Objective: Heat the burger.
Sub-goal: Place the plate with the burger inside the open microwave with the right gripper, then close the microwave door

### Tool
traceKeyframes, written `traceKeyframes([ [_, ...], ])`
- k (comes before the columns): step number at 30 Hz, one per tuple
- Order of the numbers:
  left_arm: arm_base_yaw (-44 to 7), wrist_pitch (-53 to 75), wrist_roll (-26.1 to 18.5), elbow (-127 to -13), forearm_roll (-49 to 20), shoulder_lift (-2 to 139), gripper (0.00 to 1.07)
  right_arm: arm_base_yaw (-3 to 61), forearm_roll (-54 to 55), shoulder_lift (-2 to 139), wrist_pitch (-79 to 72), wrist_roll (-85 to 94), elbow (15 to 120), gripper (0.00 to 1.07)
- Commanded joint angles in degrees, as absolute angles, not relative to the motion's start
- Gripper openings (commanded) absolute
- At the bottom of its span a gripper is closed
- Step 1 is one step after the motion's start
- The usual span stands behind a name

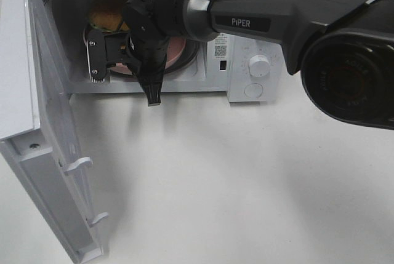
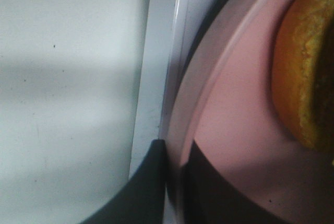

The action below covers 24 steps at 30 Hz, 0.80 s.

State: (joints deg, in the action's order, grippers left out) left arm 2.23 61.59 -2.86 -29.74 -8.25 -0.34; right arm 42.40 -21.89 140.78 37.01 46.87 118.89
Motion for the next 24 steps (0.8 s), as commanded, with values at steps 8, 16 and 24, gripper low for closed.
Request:
traceKeyframes([
  [8, 2.06, 61.31, -2.75, -29.68, -8.42, -1.2, 0.98, 42.0, -22.98, 141.06, 33.8, 41.08, 119.86, 0.41],
  [16, 2.06, 61.31, -2.75, -29.68, -8.42, -1.2, 0.98, 42.0, -22.86, 137.74, 29.85, 38.5, 114.42, 0.47],
  [24, 2.06, 61.31, -2.75, -29.68, -8.42, -1.2, 0.98, 42.0, -23.09, 131.09, 22.4, 38.5, 104.22, 0.7],
])
